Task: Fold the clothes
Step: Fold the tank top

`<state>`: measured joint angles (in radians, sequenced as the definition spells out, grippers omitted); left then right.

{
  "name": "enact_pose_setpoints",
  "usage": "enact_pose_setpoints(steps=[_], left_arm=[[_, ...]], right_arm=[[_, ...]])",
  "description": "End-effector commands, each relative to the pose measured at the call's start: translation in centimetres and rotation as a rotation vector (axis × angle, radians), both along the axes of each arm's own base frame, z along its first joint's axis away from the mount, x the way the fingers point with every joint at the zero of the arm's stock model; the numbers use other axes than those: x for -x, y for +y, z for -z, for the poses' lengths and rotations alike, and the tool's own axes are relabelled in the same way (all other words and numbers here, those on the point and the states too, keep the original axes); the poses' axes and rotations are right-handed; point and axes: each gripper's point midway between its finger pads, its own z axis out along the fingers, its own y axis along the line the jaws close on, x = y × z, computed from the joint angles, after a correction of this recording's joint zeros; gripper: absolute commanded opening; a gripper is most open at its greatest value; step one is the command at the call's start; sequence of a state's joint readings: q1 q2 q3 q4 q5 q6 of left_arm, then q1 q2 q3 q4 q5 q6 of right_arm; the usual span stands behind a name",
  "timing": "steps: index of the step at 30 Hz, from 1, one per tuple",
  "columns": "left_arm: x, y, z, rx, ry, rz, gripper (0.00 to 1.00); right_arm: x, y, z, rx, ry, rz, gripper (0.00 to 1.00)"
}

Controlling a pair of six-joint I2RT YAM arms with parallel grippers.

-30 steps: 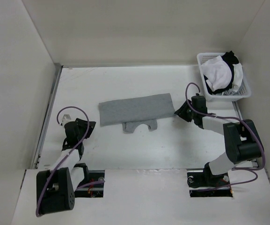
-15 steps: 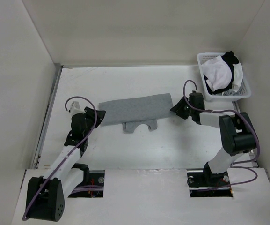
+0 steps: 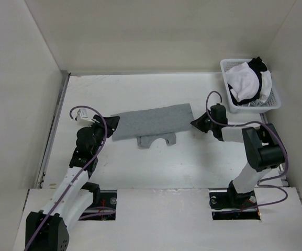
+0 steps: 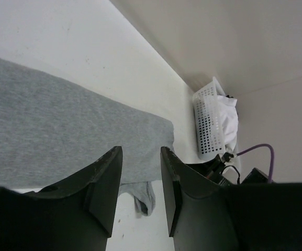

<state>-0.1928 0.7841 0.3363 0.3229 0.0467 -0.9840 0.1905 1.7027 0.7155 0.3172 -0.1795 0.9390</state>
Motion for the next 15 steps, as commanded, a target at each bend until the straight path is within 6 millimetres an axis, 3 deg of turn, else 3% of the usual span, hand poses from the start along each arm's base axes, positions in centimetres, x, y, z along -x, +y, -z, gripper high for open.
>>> enact_pose_setpoints(steps=[1, 5, 10, 15], left_arm=[[0.2, 0.0, -3.2, 0.017, -0.099, 0.018, 0.33], [0.5, 0.0, -3.1, 0.023, -0.096, 0.016, 0.33], [0.8, 0.3, -3.4, 0.036, -0.102, 0.009, 0.33], [1.5, 0.6, -4.9, 0.063, -0.135, 0.000, 0.33]], right_arm=[[-1.4, 0.7, -3.8, 0.017, -0.177, -0.007, 0.00], [-0.6, 4.0, -7.3, 0.135, -0.244, -0.155, 0.00], [0.3, 9.5, -11.3, 0.424, -0.302, -0.326, 0.00], [1.8, 17.5, -14.9, 0.595, -0.366, -0.505, 0.00]])
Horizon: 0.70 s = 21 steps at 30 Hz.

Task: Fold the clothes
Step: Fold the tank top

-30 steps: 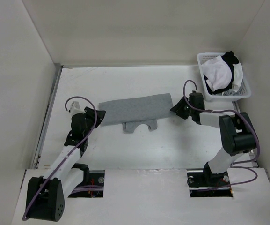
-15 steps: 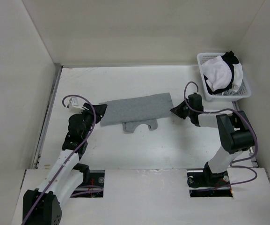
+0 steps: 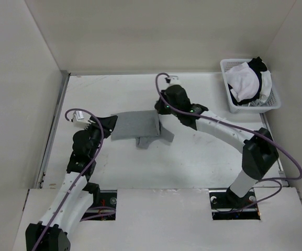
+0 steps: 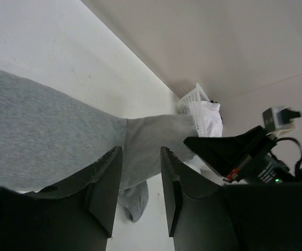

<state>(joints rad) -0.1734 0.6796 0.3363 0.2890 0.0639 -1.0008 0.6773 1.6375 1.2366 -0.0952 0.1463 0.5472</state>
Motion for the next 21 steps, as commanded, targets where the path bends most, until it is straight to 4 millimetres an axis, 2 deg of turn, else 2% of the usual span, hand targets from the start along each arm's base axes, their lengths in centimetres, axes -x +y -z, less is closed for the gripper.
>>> enact_pose_setpoints(steps=[1, 6, 10, 12, 14, 16, 17, 18, 20, 21], left_arm=[[0.6, 0.2, -2.8, 0.036, -0.077, 0.001, 0.33], [1.9, 2.5, -3.9, 0.054, -0.105, -0.072, 0.33], [2.3, 4.1, -3.7, 0.048, -0.084, -0.135, 0.35], [2.2, 4.2, -3.2, 0.047, -0.068, -0.144, 0.35], [2.2, 4.4, -2.8, 0.050, -0.059, -0.156, 0.35], [2.1, 4.9, -2.8, 0.052, -0.066, -0.183, 0.35], [2.1, 5.2, -2.9, 0.048, -0.071, -0.202, 0.36], [2.0, 5.4, -2.9, 0.044, -0.071, -0.212, 0.36], [1.6, 5.7, -2.9, 0.036, -0.066, -0.229, 0.37], [1.4, 5.8, -2.7, 0.031, -0.059, -0.236, 0.37]], right_arm=[[1.3, 3.0, -0.1, 0.228, -0.032, -0.079, 0.00], [3.5, 10.9, 0.1, 0.246, -0.035, -0.216, 0.00], [4.7, 15.2, 2.0, 0.214, 0.002, -0.278, 0.01], [5.2, 16.8, 3.3, 0.194, 0.031, -0.307, 0.02], [6.5, 18.8, 4.4, 0.170, 0.061, -0.357, 0.02], [7.8, 21.1, 4.6, 0.109, 0.071, -0.414, 0.03], [8.6, 22.1, 4.4, 0.073, 0.080, -0.442, 0.06], [9.0, 22.7, 3.9, 0.045, 0.080, -0.452, 0.14], [9.3, 22.7, 2.6, -0.008, 0.077, -0.444, 0.38], [9.6, 22.6, 1.8, -0.035, 0.074, -0.444, 0.45]])
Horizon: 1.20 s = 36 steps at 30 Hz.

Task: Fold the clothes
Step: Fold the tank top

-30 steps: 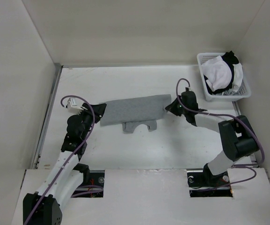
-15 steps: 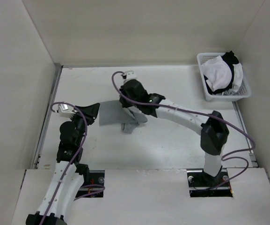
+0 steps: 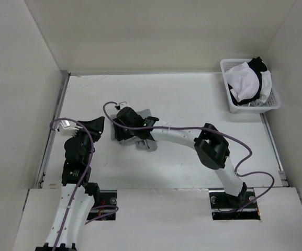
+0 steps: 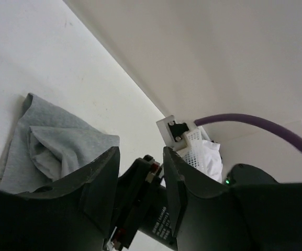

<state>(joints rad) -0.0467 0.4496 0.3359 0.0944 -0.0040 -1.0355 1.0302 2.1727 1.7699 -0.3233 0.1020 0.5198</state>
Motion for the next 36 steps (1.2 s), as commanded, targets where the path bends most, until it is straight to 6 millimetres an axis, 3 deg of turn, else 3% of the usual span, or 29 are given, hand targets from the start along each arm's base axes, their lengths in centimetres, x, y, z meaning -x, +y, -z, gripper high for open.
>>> enact_pose_setpoints(steps=[1, 4, 7, 11, 13, 16, 20, 26, 36], left_arm=[[-0.6, 0.7, -1.0, -0.008, -0.024, -0.042, 0.37], [-1.3, 0.8, 0.4, -0.022, 0.009, -0.045, 0.38], [-2.4, 1.1, 3.4, -0.047, 0.095, -0.059, 0.40], [-4.8, 0.1, 7.6, -0.087, 0.212, -0.037, 0.40], [-6.4, -1.6, 8.9, -0.116, 0.255, 0.016, 0.38], [-8.5, -2.8, 10.7, -0.160, 0.303, 0.049, 0.34], [-9.7, -1.9, 13.2, -0.151, 0.375, 0.018, 0.30], [-10.5, -0.9, 14.1, -0.158, 0.392, -0.033, 0.32], [-12.7, -1.2, 15.9, -0.171, 0.419, -0.018, 0.30]], right_arm=[[1.1, 2.6, -8.2, -0.259, -0.041, -0.032, 0.50], [1.4, 0.2, -11.9, -0.371, -0.069, -0.031, 0.55], [0.1, -3.6, -12.8, -0.389, -0.096, 0.027, 0.51], [-1.4, -7.4, -10.2, -0.330, -0.082, 0.090, 0.11], [-1.4, -8.9, -8.7, -0.306, -0.078, 0.122, 0.03], [-0.8, -10.7, -7.3, -0.284, -0.098, 0.146, 0.04], [0.4, -12.0, -6.0, -0.282, -0.085, 0.139, 0.10], [1.2, -12.0, -4.7, -0.283, -0.070, 0.117, 0.13], [1.7, -12.5, -5.3, -0.304, -0.076, 0.107, 0.14]])
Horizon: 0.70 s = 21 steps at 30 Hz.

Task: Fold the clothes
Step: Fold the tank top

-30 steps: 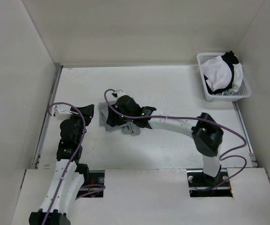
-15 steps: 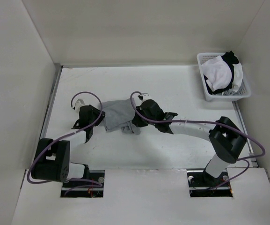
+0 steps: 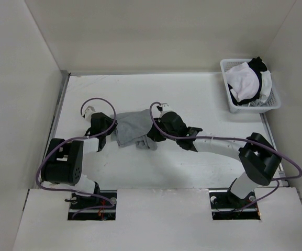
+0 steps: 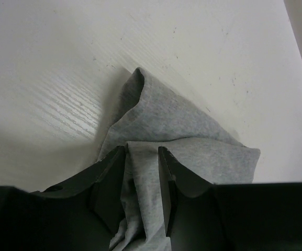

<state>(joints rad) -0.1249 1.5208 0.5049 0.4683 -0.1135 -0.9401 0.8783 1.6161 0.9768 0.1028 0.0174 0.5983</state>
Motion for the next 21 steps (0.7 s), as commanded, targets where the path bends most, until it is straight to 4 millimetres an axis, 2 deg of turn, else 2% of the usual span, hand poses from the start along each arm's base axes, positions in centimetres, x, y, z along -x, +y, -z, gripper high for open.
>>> enact_pose_setpoints(steps=[1, 4, 9, 13, 17, 21], left_arm=[[-2.2, 0.2, -2.6, -0.006, -0.098, -0.007, 0.29], [-2.4, 0.5, -2.4, -0.008, -0.094, -0.020, 0.27], [-3.3, 0.3, -2.3, -0.010, -0.092, -0.019, 0.12], [-3.5, -0.3, -2.8, 0.000, -0.107, 0.000, 0.05], [-2.7, -1.1, -6.3, 0.024, -0.185, 0.019, 0.04], [-2.5, -0.6, -9.8, 0.019, -0.250, 0.008, 0.04]], right_arm=[[-0.1, 0.6, -2.7, -0.076, -0.061, -0.015, 0.14], [-0.1, 0.5, -2.7, -0.080, -0.061, -0.012, 0.14], [0.0, 0.5, -2.6, -0.083, -0.060, -0.012, 0.14], [0.1, -0.2, -3.2, -0.093, -0.070, -0.003, 0.14], [0.0, -1.2, -4.3, -0.110, -0.088, 0.009, 0.14], [-0.1, -1.4, -4.7, -0.114, -0.099, 0.011, 0.15]])
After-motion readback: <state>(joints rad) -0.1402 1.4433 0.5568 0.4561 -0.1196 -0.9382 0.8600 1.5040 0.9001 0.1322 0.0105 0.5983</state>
